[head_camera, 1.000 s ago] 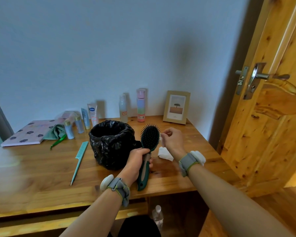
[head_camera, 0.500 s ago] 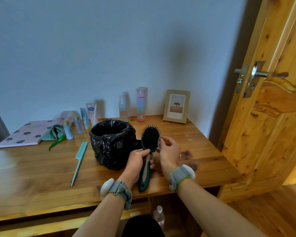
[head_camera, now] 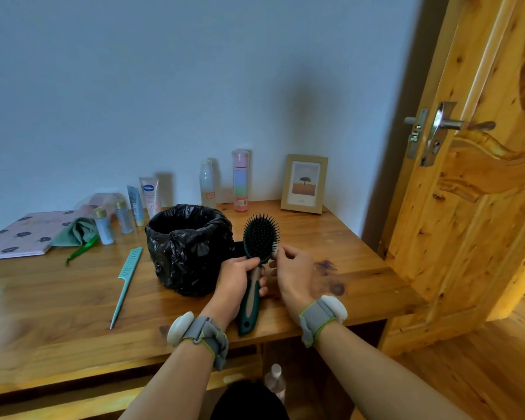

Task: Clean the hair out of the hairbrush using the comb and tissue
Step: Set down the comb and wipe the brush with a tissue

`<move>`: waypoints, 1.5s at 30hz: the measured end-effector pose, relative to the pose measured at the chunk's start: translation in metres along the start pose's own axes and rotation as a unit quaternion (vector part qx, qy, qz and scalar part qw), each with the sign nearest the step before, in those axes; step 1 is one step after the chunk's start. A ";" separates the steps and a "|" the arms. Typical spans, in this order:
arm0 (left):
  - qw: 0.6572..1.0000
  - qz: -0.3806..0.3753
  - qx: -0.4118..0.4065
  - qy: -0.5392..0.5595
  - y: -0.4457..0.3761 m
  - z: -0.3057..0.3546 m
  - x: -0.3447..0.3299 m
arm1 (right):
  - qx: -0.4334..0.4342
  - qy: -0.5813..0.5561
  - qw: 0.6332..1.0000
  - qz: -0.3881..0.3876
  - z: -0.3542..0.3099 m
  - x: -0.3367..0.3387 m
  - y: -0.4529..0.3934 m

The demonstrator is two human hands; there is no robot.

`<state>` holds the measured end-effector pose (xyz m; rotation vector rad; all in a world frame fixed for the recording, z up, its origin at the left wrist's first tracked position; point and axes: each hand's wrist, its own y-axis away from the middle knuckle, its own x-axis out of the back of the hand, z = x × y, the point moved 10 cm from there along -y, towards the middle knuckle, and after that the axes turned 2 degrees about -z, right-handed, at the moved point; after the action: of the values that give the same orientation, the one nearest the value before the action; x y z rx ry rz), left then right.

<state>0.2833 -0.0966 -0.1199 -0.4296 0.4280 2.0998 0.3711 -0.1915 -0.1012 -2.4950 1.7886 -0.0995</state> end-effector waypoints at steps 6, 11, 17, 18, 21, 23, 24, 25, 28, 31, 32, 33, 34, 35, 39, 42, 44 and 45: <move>0.999 -0.035 0.012 0.011 0.001 -0.003 -0.004 | -0.038 -0.023 0.999 0.001 -0.016 0.005 -0.033; 0.998 -0.055 0.011 0.009 0.002 -0.002 -0.005 | -0.089 -0.043 0.990 -0.097 -0.026 -0.004 -0.053; 0.999 -0.042 -0.021 0.015 0.004 0.002 -0.003 | -0.123 -0.088 0.987 -0.057 -0.001 -0.005 -0.025; 0.999 -0.034 -0.026 0.015 0.004 0.003 -0.001 | -0.125 -0.095 0.986 -0.052 0.004 -0.007 -0.016; 0.999 -0.019 -0.022 0.021 0.006 0.003 0.002 | -0.118 -0.087 0.989 -0.036 0.008 -0.008 0.004; 0.999 -0.019 -0.016 0.031 0.008 0.003 0.001 | -0.114 -0.083 0.989 -0.043 0.006 -0.010 0.012; 0.999 -0.018 -0.015 0.037 0.008 0.003 0.000 | -0.119 -0.092 0.987 -0.053 0.007 -0.013 0.016; 0.999 -0.017 -0.016 0.041 0.009 0.003 0.000 | -0.126 -0.106 0.984 -0.063 0.008 -0.017 0.019; 0.999 -0.021 -0.029 0.041 0.010 0.006 -0.001 | -0.140 -0.142 0.976 -0.091 0.010 -0.022 0.027; 0.998 -0.038 -0.035 0.034 0.009 0.007 -0.004 | -0.143 -0.160 0.968 -0.130 0.010 -0.027 0.030; 0.998 -0.040 -0.033 0.030 0.009 0.007 -0.004 | -0.145 -0.164 0.966 -0.139 0.010 -0.028 0.030; 0.998 -0.043 -0.032 0.027 0.008 0.006 -0.004 | -0.150 -0.168 0.963 -0.145 0.011 -0.029 0.030; 0.998 -0.045 -0.032 0.026 0.008 0.006 -0.005 | -0.157 -0.172 0.961 -0.150 0.012 -0.029 0.030; 0.998 -0.047 -0.031 0.026 0.008 0.006 -0.005 | -0.162 -0.174 0.959 -0.155 0.013 -0.030 0.030; 0.998 -0.044 -0.033 0.016 0.008 0.006 -0.003 | -0.165 -0.174 0.958 -0.157 0.013 -0.029 0.029; 0.998 -0.039 -0.046 0.013 0.008 0.009 -0.002 | -0.118 -0.166 0.970 -0.134 0.009 -0.025 0.031; 0.998 -0.039 -0.052 0.012 0.008 0.010 -0.002 | -0.063 -0.134 0.983 -0.106 0.003 -0.019 0.034; 0.998 -0.038 -0.053 0.009 0.008 0.010 -0.002 | -0.031 -0.111 0.989 -0.093 -0.001 -0.016 0.036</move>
<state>0.2762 -0.0977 -0.1090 -0.5189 0.3068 2.0520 0.3319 -0.1878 -0.1035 -2.5903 1.4958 0.2176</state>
